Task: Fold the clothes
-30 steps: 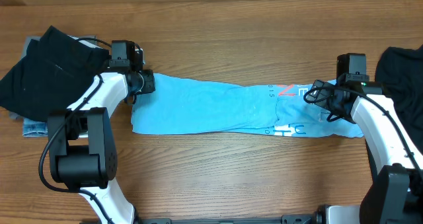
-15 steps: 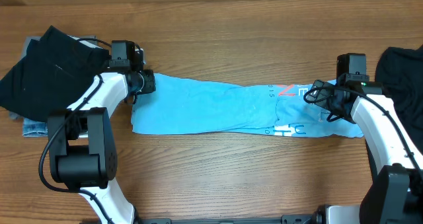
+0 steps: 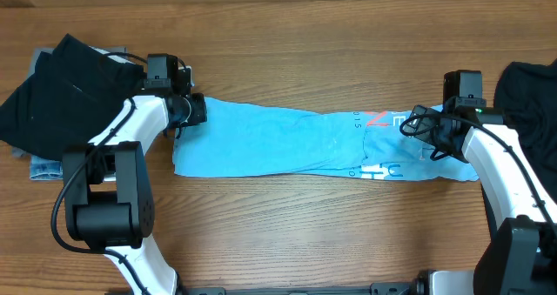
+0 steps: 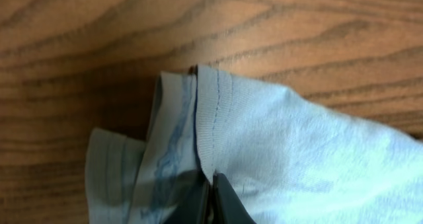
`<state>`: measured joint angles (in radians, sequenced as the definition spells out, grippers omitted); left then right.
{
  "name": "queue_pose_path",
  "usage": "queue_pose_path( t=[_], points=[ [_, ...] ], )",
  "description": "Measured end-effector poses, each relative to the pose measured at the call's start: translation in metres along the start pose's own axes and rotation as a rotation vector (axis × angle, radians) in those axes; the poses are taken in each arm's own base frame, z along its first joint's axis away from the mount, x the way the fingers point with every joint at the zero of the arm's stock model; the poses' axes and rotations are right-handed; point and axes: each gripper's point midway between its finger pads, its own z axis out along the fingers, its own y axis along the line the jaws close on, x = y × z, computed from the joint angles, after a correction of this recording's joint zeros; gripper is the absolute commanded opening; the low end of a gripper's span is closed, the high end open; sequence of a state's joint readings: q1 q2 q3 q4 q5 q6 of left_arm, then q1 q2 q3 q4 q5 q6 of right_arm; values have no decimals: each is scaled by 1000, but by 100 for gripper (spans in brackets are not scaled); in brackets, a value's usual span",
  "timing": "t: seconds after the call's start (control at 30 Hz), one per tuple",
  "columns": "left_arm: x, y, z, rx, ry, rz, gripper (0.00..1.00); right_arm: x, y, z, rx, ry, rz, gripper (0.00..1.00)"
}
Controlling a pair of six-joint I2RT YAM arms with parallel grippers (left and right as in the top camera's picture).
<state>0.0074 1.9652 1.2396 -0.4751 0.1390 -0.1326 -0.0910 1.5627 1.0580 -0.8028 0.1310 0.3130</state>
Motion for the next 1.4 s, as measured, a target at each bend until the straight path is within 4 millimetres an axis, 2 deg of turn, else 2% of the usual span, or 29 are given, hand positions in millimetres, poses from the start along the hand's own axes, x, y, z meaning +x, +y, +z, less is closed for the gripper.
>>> queue_pose_path(
  t=[0.1,0.37,0.47,0.73,0.83,1.07,1.2,1.4],
  points=[
    [-4,-1,-3,0,-5,1,6,0,0,0,0,0,0,100],
    [-35,-5,-16,1,-78,11,8,0,0,0,0,0,0,100],
    [-40,-3,-18,-16,-91,12,11,0,0,0,0,0,0,100],
    [-52,4,-20,-59,-141,26,10,0,0,0,0,1,1,100],
    [-53,4,-20,-64,-142,34,11,0,0,0,0,0,0,100],
    [-38,8,-19,-80,-83,50,38,0,0,0,0,1,0,100],
    [-30,10,-14,-86,-59,64,40,0,0,0,0,0,0,100],
    [-15,15,11,-91,1,63,38,0,0,0,0,1,0,100]
  ],
)
